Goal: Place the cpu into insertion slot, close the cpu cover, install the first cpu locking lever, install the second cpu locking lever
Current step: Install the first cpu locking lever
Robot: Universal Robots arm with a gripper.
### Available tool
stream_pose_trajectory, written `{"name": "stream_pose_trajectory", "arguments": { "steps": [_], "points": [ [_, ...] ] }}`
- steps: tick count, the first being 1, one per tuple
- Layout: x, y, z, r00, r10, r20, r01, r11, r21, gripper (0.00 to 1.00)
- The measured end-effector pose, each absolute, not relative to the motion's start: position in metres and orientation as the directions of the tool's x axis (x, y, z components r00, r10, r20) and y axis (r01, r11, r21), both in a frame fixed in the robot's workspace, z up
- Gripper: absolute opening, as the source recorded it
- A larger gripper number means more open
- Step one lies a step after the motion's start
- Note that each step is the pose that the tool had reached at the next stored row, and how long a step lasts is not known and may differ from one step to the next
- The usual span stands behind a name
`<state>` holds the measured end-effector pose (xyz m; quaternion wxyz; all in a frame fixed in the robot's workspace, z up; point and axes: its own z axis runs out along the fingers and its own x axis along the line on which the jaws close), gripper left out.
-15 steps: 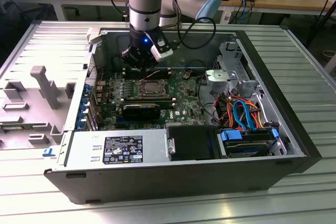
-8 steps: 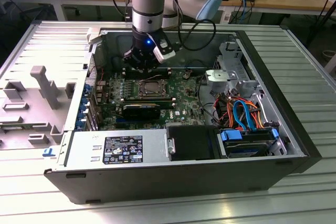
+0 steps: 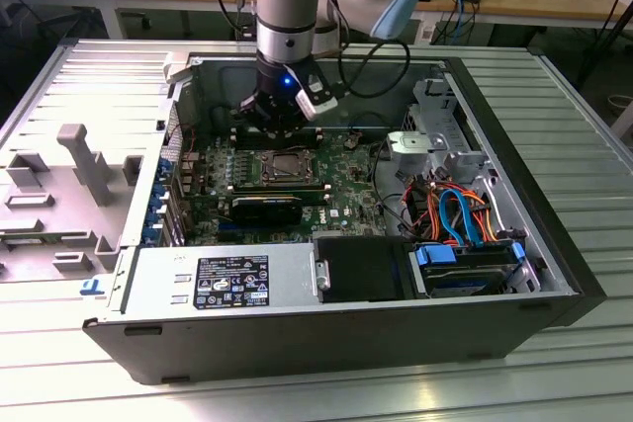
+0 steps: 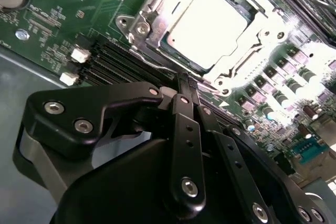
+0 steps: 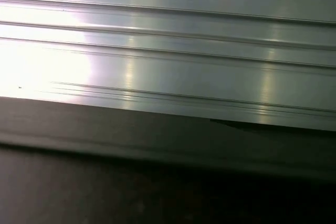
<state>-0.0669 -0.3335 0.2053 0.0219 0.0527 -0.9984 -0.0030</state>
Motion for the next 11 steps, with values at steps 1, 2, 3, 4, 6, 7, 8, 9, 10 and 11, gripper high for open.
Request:
{"name": "stream_pose_trajectory", "arguments": {
  "steps": [1,2,3,4,6,7,8,9,10,11],
  "points": [
    [-0.0653,-0.3335,0.2050,-0.993,-0.106,0.044,-0.105,0.994,0.008,0.11],
    [-0.0642,-0.3335,0.2047,-0.993,-0.106,0.043,-0.105,0.994,0.008,0.11],
    [-0.0624,-0.3335,0.2044,-0.993,-0.105,0.043,-0.105,0.994,0.008,0.11],
    [-0.0613,-0.3335,0.2041,-0.993,-0.105,0.043,-0.105,0.994,0.008,0.11],
    [-0.0597,-0.3335,0.2039,-0.993,-0.105,0.044,-0.105,0.994,0.008,0.11],
    [-0.0592,-0.3335,0.2038,-0.993,-0.105,0.044,-0.105,0.994,0.008,0.11],
    [-0.0583,-0.3335,0.2037,-0.993,-0.106,0.043,-0.105,0.994,0.008,0.11],
    [-0.0575,-0.3335,0.2037,-0.993,-0.105,0.044,-0.105,0.994,0.008,0.11],
    [-0.0566,-0.3335,0.2036,-0.993,-0.106,0.044,-0.105,0.994,0.008,0.11],
    [-0.0558,-0.3335,0.2036,-0.993,-0.106,0.044,-0.105,0.994,0.008,0.11]
  ]
}}
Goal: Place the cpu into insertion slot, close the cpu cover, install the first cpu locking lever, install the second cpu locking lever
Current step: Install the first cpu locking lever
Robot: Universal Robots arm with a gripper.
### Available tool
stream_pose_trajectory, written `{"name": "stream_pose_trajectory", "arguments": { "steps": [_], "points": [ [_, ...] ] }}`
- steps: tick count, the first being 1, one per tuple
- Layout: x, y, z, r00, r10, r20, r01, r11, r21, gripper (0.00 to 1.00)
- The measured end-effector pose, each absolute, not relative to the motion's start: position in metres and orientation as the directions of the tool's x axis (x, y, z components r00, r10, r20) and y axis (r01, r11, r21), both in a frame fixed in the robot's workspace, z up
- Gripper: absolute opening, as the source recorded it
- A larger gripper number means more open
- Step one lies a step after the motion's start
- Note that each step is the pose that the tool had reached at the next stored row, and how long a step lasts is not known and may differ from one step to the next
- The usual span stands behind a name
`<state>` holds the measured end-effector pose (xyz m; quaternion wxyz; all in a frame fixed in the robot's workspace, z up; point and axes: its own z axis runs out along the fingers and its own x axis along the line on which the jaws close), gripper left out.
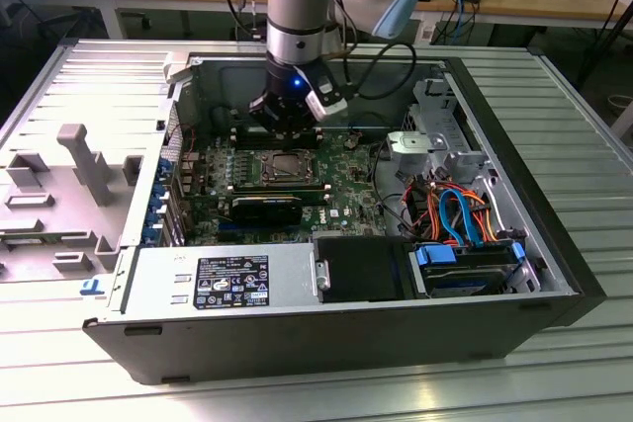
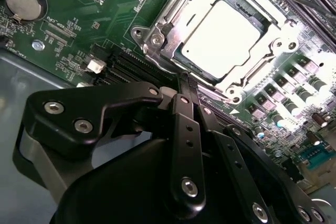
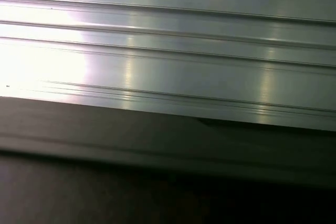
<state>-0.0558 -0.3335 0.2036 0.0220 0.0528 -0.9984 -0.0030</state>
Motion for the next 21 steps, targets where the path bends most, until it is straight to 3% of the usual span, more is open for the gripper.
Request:
{"name": "stream_pose_trajectory", "arguments": {
  "steps": [21],
  "points": [
    [-0.0482,-0.3336,0.2127,-0.993,-0.107,0.044,-0.106,0.994,0.013,0.11]
  ]
}}
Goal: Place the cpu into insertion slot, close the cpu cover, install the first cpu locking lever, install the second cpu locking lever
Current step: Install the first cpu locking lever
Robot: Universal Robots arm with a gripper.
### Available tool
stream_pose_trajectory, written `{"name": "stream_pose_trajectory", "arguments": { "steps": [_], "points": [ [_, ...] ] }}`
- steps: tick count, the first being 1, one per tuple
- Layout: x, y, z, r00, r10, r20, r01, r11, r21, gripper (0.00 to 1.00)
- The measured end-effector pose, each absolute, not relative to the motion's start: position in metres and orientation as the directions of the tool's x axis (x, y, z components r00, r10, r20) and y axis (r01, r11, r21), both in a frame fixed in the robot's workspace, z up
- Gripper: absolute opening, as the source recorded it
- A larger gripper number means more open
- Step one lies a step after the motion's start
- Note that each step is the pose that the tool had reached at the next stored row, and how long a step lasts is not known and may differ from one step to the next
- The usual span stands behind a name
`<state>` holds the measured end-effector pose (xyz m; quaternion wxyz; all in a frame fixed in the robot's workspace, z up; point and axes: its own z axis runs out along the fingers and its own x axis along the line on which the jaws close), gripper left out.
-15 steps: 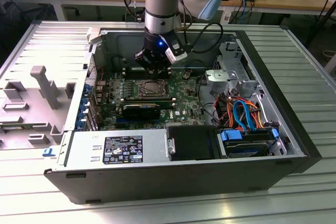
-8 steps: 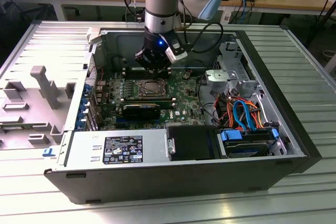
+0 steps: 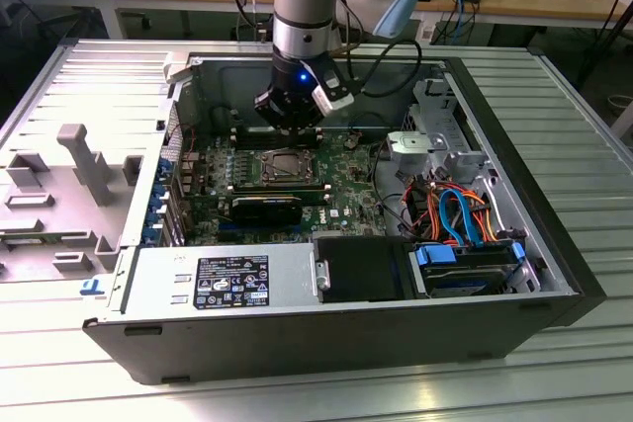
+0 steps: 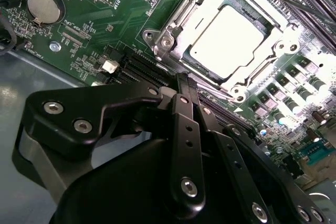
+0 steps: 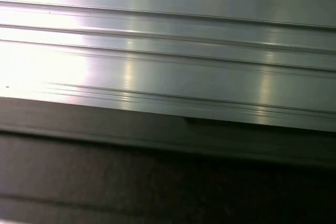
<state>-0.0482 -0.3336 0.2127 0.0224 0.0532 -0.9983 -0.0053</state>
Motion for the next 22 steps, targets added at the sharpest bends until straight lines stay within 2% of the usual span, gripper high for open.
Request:
{"name": "stream_pose_trajectory", "arguments": {
  "steps": [22],
  "points": [
    [-0.043,-0.337,0.203,-0.993,-0.109,0.046,-0.109,0.994,0.023,0.11]
  ]
}}
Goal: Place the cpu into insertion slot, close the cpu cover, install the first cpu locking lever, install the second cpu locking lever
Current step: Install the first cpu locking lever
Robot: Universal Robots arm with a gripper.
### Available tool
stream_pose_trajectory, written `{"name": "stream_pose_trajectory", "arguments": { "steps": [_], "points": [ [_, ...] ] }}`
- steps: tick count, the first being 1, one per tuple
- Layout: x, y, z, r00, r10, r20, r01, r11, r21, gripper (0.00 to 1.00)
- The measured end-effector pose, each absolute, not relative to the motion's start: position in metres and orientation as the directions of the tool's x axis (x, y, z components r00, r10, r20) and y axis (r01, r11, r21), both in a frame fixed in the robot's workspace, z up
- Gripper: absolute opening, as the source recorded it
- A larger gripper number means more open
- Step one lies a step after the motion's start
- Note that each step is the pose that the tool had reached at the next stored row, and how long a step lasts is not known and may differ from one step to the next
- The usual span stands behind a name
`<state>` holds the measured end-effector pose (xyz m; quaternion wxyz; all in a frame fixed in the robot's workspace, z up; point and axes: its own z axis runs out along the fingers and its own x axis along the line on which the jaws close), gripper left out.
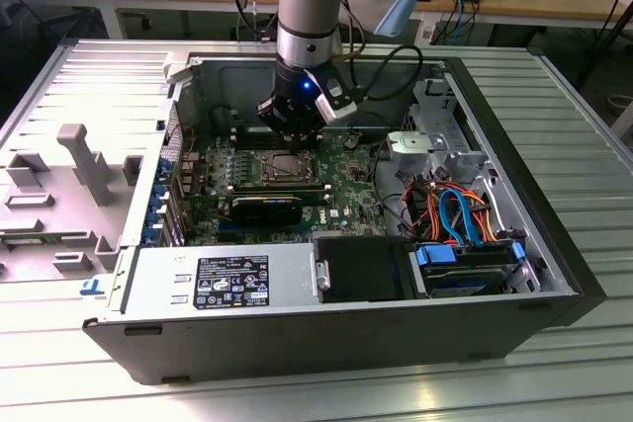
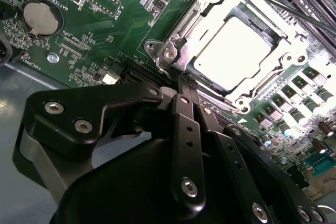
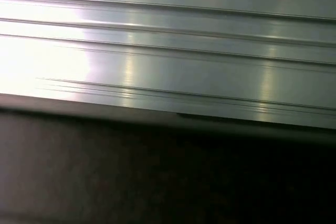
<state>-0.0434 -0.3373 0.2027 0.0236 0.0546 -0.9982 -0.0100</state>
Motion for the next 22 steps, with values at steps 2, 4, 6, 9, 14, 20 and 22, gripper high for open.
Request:
{"name": "stream_pose_trajectory", "arguments": {
  "steps": [2,4,6,9,14,20,22],
  "points": [
    [-0.043,-0.337,0.208,-0.993,-0.110,0.046,-0.108,0.994,0.027,0.11],
    [-0.044,-0.337,0.213,-0.993,-0.110,0.046,-0.108,0.994,0.033,0.11],
    [-0.043,-0.339,0.215,-0.993,-0.110,0.045,-0.108,0.993,0.042,0.11],
    [-0.042,-0.346,0.215,-0.993,-0.110,0.046,-0.108,0.993,0.047,0.11],
    [-0.042,-0.362,0.215,-0.993,-0.110,0.047,-0.108,0.993,0.049,0.11],
    [-0.042,-0.379,0.215,-0.993,-0.110,0.047,-0.108,0.993,0.049,0.11],
    [-0.041,-0.385,0.215,-0.993,-0.110,0.047,-0.108,0.993,0.049,0.11]
  ]
}}
